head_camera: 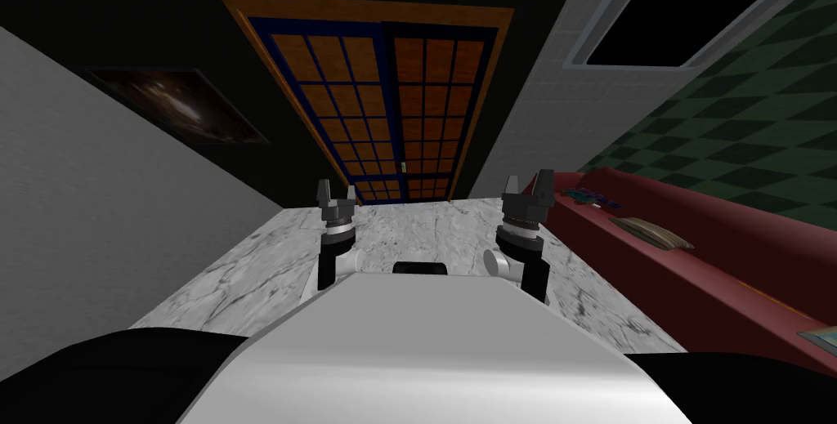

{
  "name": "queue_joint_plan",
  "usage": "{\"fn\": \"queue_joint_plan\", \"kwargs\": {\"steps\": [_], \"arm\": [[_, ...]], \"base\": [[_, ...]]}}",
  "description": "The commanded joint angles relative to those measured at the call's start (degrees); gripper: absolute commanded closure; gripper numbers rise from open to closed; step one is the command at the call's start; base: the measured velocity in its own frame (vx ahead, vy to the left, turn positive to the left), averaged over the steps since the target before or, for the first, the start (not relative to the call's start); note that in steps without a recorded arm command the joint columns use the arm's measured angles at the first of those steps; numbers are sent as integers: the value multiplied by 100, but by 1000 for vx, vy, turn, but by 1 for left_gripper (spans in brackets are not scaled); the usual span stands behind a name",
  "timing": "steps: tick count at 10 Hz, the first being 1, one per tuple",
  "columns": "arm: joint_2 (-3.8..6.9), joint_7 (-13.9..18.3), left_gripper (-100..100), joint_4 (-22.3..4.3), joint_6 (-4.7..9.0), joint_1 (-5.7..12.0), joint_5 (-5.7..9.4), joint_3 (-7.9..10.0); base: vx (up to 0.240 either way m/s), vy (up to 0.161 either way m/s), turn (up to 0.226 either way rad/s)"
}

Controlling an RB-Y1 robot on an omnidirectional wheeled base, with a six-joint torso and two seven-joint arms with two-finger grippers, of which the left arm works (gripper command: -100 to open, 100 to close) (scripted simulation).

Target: Pull the door open

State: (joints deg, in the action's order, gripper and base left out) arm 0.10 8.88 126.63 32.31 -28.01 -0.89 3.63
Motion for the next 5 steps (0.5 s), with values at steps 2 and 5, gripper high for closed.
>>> {"fn": "queue_joint_plan", "kwargs": {"steps": [2,5], "arm": [[98,-285,-100,-252,50,50,-65,92],[182,-590,-100,-521,104,104,-136,190]], "base": [[86,6,-34],[118,7,-24]]}}
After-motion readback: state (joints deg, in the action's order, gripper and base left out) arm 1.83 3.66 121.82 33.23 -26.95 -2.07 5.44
